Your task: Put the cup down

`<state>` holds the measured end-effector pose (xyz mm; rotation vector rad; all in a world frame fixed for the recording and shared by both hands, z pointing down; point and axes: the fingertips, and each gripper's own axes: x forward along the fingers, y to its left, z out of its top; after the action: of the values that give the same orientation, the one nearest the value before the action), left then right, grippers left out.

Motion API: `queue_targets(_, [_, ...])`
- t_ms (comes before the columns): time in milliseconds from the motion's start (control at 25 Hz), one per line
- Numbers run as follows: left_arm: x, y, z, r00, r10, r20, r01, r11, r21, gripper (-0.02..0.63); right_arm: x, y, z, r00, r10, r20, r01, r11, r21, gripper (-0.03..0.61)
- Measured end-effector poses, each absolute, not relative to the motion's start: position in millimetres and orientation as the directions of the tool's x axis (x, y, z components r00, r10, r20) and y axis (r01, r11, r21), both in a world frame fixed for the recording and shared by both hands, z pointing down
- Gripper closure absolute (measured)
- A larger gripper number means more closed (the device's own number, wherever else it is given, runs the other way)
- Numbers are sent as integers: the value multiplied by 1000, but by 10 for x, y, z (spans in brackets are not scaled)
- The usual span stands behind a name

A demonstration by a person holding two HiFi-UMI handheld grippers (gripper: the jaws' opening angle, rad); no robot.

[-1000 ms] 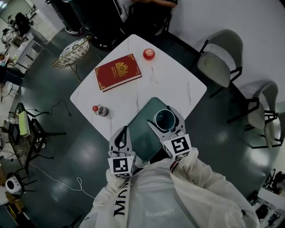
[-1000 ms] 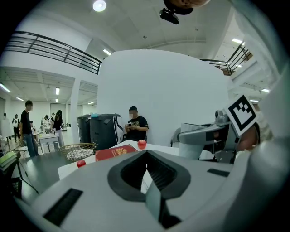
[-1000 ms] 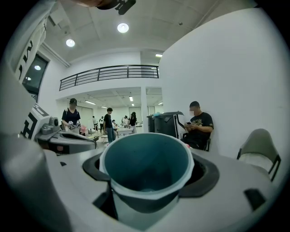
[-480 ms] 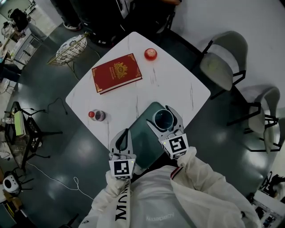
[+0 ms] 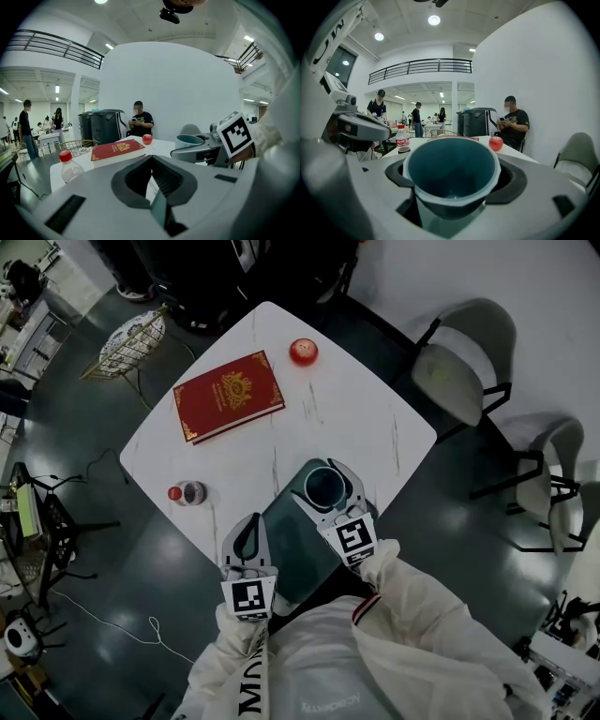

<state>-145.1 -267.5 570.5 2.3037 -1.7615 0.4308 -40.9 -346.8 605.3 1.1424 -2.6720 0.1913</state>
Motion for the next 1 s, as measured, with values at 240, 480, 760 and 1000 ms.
queue_targets(240, [-1447, -2733, 5806, 245, -898, 367, -965, -264, -3, 601, -455, -3587, 6188, -667, -694, 272, -724, 690, -16, 170])
queue_targets(480, [-1453, -2789, 5831, 245, -892, 379, -964, -266, -5, 601, -436, -3669, 6382, -655, -691, 306, -728, 686, -10, 170])
queue_targets(760, [-1500, -2768, 5881, 232, -889, 395, -967, -253, 0, 601, -452, -3721, 6484, -652, -688, 318, -729, 685, -12, 170])
queue_targets(1000, [-1465, -2787, 5900, 231, -887, 400, -968, -250, 5, 601, -476, -3763, 6483, -656, -686, 315, -726, 688, -15, 170])
